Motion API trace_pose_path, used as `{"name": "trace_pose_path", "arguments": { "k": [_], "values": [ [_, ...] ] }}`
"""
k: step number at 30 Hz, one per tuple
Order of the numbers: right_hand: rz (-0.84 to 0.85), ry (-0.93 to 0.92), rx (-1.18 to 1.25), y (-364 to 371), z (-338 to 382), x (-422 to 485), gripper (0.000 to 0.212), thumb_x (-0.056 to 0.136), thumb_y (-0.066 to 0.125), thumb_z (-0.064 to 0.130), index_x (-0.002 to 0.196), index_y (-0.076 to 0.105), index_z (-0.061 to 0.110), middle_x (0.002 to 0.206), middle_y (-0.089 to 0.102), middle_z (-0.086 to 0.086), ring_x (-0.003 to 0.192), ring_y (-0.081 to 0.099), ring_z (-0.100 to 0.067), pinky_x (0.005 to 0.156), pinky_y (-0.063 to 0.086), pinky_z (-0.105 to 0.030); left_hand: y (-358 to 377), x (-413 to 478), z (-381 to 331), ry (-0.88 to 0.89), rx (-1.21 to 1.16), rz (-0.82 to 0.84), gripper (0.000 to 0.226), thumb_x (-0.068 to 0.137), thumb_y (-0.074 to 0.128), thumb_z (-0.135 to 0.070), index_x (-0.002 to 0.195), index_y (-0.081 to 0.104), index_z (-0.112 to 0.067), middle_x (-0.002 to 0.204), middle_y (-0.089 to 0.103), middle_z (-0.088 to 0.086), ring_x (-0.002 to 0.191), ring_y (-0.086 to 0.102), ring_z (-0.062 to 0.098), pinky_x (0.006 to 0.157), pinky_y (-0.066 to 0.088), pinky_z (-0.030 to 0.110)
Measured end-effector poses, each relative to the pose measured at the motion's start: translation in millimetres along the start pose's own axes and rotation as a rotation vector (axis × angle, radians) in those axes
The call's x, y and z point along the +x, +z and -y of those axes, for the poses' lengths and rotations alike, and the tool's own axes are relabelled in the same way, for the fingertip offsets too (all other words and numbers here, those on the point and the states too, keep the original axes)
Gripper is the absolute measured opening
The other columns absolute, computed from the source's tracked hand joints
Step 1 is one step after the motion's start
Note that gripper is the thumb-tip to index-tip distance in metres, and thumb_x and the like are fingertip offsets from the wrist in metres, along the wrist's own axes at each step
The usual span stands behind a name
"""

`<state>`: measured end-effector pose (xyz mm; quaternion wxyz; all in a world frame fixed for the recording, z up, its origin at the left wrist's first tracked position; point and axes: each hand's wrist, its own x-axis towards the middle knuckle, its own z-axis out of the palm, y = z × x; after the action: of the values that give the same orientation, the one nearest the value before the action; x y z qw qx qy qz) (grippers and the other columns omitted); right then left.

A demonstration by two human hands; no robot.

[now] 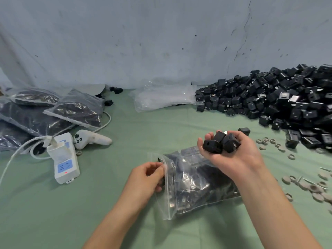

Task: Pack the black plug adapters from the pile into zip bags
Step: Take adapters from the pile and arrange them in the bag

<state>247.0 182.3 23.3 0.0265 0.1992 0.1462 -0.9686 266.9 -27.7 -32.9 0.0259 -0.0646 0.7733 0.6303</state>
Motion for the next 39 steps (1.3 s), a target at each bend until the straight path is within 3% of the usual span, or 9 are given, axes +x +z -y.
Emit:
{"name": "trace_pose_path", "arguments": {
  "k": [4, 7, 12, 21, 27, 31, 35, 37, 39],
  "values": [
    [0.014, -0.011, -0.003, -0.7, 1.5, 1.1, 0.014, 0.093, 0.051, 0.017, 0.104, 0.056, 0.008, 0.104, 0.056, -0.016, 0.091, 0.056, -0.027, 0.08, 0.054, -0.052, 0.3, -2.8, -4.4, -0.117, -0.213, 0.028, 0.04, 0.103, 0.045, -0.036, 0.086, 0.071, -0.01, 0.073, 0.066, 0.011, 0.063, 0.059, 0.023, 0.058, 0.05, 0.033],
    [0.02, -0.014, 0.006, -0.3, 0.8, 0.6, 0.015, 0.093, 0.052, 0.017, 0.104, 0.056, 0.008, 0.103, 0.055, -0.016, 0.089, 0.056, -0.026, 0.079, 0.054, -0.052, -1.1, -9.3, -4.2, 0.029, 0.003, 0.026, 0.037, 0.089, 0.06, -0.055, 0.088, 0.072, -0.021, 0.078, 0.073, -0.01, 0.063, 0.065, 0.009, 0.061, 0.052, 0.019],
    [0.021, -0.011, 0.0, -0.3, -1.1, -0.3, 0.013, 0.093, 0.052, 0.016, 0.102, 0.057, 0.008, 0.104, 0.056, -0.016, 0.089, 0.056, -0.027, 0.077, 0.054, -0.052, 0.1, -9.6, 2.0, 0.142, 0.204, -0.15, 0.011, 0.092, 0.067, -0.028, 0.083, 0.067, -0.021, 0.076, 0.071, -0.019, 0.066, 0.063, -0.004, 0.059, 0.043, 0.005],
    [0.028, -0.025, 0.023, -1.8, 4.2, -0.6, 0.012, 0.093, 0.053, 0.017, 0.098, 0.057, 0.007, 0.104, 0.056, -0.016, 0.087, 0.056, -0.026, 0.071, 0.055, -0.051, 6.2, -13.5, -15.1, -0.146, -0.539, 0.016, 0.011, 0.103, 0.048, -0.008, 0.102, 0.053, 0.003, 0.094, 0.075, 0.02, 0.085, 0.075, 0.027, 0.065, 0.06, 0.027],
    [0.035, -0.019, 0.013, -2.1, 2.8, 0.0, 0.015, 0.093, 0.051, 0.017, 0.103, 0.056, 0.007, 0.107, 0.055, -0.015, 0.09, 0.056, -0.026, 0.075, 0.055, -0.051, 9.6, -8.6, -18.1, -0.24, -0.673, 0.117, 0.013, 0.104, 0.043, -0.007, 0.103, 0.05, 0.004, 0.098, 0.072, 0.03, 0.089, 0.074, 0.034, 0.07, 0.063, 0.033],
    [0.051, -0.022, 0.001, -1.4, -1.5, 0.7, 0.035, 0.094, 0.051, 0.02, 0.125, 0.06, 0.008, 0.125, 0.06, -0.015, 0.104, 0.061, -0.03, 0.084, 0.053, -0.06, 6.7, -0.4, -19.4, -0.272, -0.709, 0.118, 0.015, 0.099, 0.049, -0.004, 0.101, 0.056, 0.008, 0.096, 0.072, 0.031, 0.081, 0.074, 0.032, 0.064, 0.062, 0.032],
    [0.095, 0.005, -0.015, -0.5, -6.8, -3.0, 0.027, 0.094, 0.051, 0.022, 0.115, 0.058, 0.007, 0.13, 0.059, -0.024, 0.112, 0.063, -0.04, 0.09, 0.047, -0.07, -4.1, 4.0, -14.3, -0.13, -0.351, -0.103, 0.02, 0.101, 0.049, -0.017, 0.106, 0.061, -0.002, 0.092, 0.075, 0.016, 0.073, 0.073, 0.025, 0.06, 0.059, 0.032],
    [0.109, 0.021, -0.024, 0.7, -10.9, -3.6, 0.022, 0.093, 0.051, 0.022, 0.107, 0.059, 0.007, 0.127, 0.061, -0.023, 0.112, 0.063, -0.04, 0.09, 0.047, -0.071, -10.7, 3.9, -12.2, 0.081, -0.03, -0.348, 0.022, 0.101, 0.05, -0.027, 0.118, 0.057, -0.015, 0.092, 0.069, -0.002, 0.07, 0.067, 0.017, 0.066, 0.056, 0.031],
    [0.111, 0.042, -0.042, 1.8, -18.1, -3.6, 0.019, 0.093, 0.052, 0.022, 0.1, 0.06, 0.007, 0.126, 0.061, -0.021, 0.111, 0.064, -0.039, 0.091, 0.046, -0.07, -10.7, -4.1, -20.1, 0.336, 0.118, -0.387, 0.017, 0.097, 0.053, -0.039, 0.113, 0.056, -0.033, 0.087, 0.065, -0.016, 0.07, 0.062, 0.004, 0.067, 0.05, 0.019]
  ]
}}
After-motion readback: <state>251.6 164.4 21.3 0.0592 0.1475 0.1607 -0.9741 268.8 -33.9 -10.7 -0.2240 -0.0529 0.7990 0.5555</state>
